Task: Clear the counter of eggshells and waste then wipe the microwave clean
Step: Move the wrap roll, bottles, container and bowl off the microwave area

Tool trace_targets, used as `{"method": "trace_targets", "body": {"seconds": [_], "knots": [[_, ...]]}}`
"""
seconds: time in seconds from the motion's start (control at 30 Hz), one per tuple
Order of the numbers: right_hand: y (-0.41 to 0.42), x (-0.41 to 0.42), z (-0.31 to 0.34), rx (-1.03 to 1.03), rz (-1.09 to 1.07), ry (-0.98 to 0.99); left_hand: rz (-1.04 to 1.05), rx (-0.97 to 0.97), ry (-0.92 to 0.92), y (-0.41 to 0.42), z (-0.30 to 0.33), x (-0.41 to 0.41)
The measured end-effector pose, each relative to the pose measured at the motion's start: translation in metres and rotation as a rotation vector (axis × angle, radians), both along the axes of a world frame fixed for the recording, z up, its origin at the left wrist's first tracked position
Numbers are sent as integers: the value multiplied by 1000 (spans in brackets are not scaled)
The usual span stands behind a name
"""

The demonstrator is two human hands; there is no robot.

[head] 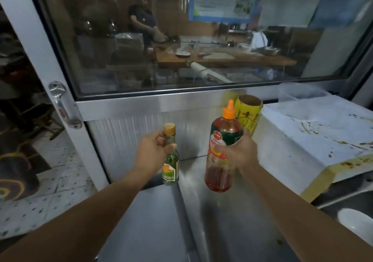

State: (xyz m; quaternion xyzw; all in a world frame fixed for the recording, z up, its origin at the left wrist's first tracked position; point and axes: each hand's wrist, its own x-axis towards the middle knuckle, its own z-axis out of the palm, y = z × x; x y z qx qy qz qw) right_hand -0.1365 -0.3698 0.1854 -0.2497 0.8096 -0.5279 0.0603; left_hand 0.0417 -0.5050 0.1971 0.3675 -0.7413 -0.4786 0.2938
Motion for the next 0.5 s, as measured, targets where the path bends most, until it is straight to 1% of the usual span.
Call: {"method": "trace_targets", "body": {"seconds": [0.1,0.3,0.5], "knots": [[-13,-16,-7,18,-57,11,-34,8,4,-16,-8,-21],[-52,-43,-27,-2,-178,-33,-118,45,11,-53,-27,-56],[-84,-62,-55,-21,-297,-7,-159,51,15,-82,-52,-79]]}}
